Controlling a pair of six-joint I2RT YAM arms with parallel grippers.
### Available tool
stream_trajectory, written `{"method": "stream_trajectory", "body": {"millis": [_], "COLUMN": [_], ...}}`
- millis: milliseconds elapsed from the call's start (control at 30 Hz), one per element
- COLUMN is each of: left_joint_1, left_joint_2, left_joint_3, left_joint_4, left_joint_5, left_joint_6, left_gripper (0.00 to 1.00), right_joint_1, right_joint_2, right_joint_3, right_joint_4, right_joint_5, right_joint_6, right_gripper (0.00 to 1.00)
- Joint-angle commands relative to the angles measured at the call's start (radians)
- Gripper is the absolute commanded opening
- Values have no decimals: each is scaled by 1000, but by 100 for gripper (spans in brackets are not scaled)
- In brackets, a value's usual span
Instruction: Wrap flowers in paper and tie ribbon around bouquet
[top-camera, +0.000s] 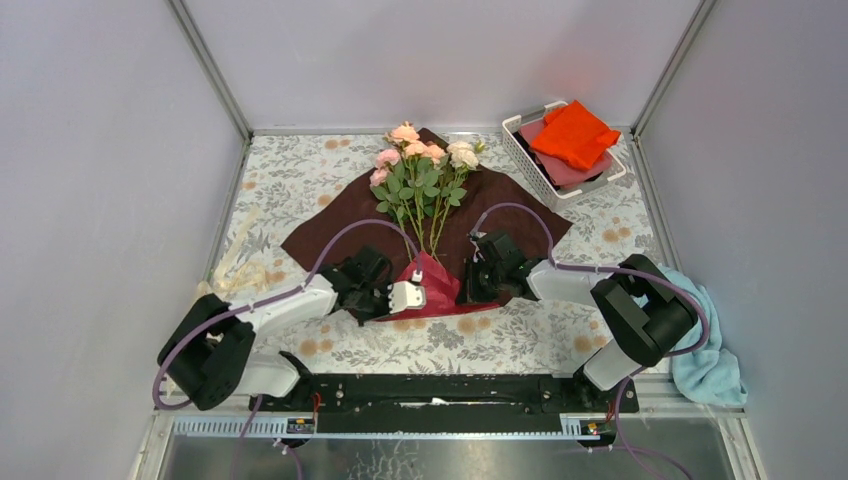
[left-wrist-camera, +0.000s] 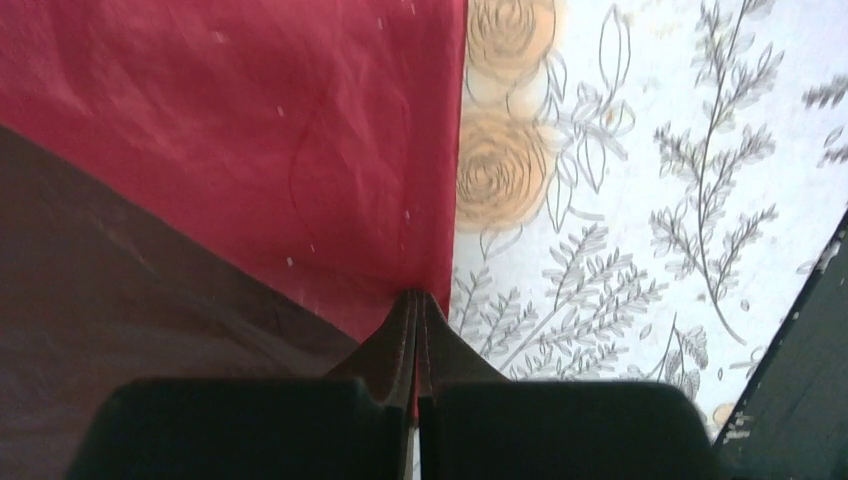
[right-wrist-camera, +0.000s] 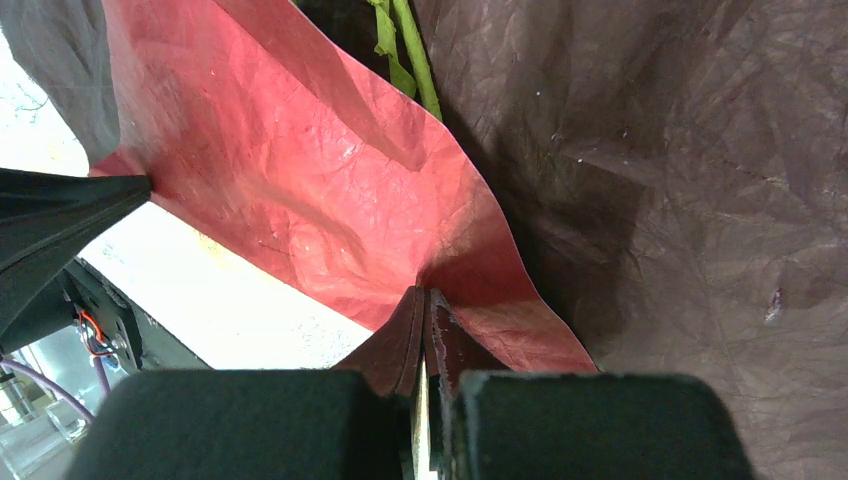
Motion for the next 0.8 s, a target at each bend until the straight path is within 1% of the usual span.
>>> {"method": "stream_trajectory", "body": {"millis": [0, 133, 233, 300, 367, 433, 500, 567, 667, 767], "left_joint_1": [33, 79, 96, 96, 95, 91, 68, 33, -20, -36], "left_joint_2": [-42, -110, -203, -257, -274, -220, -135, -41, 106, 225], "left_joint_3": [-63, -71, -52, -3, 77, 174, 257, 305, 341, 368], "left_joint_4": [-187, -252, -299, -325, -339, -335, -301, -210, -65, 23], "left_joint_5": [-106, -144, -166, -140, -80, 3, 63, 45, -40, -28], "left_joint_6": [52, 42, 32, 21, -3, -39, -85, -166, -260, -318], "left_gripper": [0, 0, 0, 0, 5, 9, 9, 8, 2, 0], "right_joint_1": [5, 4, 4, 4, 4, 4, 4, 4, 4, 4], "right_joint_2": [25, 34, 33, 33, 27, 16, 16, 21, 16, 1], "right_joint_3": [-9, -18, -7, 7, 12, 2, -7, -7, -7, -7], "right_joint_4": [-91, -90, -113, -130, -136, -120, -99, -88, -90, -106], "right_joint_5": [62, 46, 49, 54, 63, 68, 65, 55, 60, 90], "right_joint_6": [-27, -33, -41, -48, -50, -38, -22, -11, -6, -9], "right_gripper": [0, 0, 0, 0, 0, 0, 0, 0, 1, 2]}}
